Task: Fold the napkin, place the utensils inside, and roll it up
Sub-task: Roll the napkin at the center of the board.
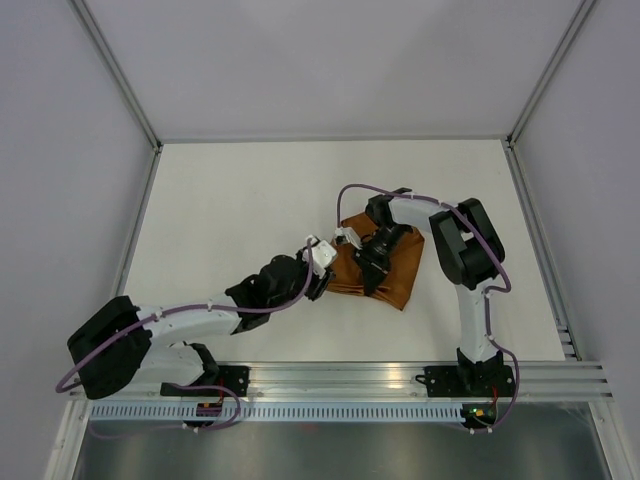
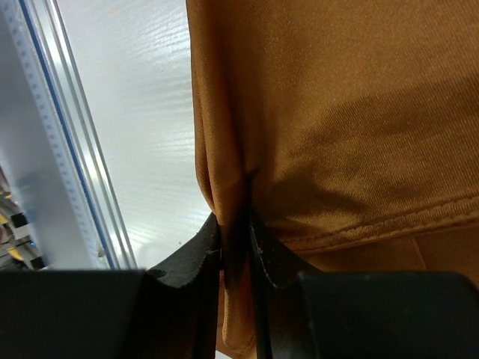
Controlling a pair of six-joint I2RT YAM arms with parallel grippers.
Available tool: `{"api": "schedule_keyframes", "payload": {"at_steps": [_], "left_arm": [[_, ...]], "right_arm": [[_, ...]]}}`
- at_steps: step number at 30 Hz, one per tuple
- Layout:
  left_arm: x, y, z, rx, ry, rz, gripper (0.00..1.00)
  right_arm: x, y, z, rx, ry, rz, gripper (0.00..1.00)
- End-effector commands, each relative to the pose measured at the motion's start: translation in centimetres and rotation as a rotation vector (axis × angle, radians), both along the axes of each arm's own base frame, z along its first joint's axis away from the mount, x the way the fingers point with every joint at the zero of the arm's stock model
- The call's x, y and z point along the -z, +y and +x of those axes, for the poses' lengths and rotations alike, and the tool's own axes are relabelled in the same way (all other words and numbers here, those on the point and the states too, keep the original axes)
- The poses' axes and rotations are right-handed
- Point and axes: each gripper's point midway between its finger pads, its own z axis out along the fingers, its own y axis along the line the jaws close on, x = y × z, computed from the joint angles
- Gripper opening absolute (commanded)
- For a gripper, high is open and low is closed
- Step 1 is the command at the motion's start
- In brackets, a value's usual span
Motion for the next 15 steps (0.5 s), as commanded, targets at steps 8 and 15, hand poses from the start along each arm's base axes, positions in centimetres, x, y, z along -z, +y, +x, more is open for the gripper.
{"api": "schedule_keyframes", "payload": {"at_steps": [8,15], "left_arm": [[0.6,-5.3,-3.4,0.345,-0.266,0.129,0.5],[3.6,-7.0,-5.0,0.458,-0.292,0.263,0.52]], "right_arm": [[4.0,-3.5,0.0,-0.074,-0.019,-0.129,0.16],[4.5,-3.9,-0.1,-0.064,-0.017,-0.136,0.16]]}}
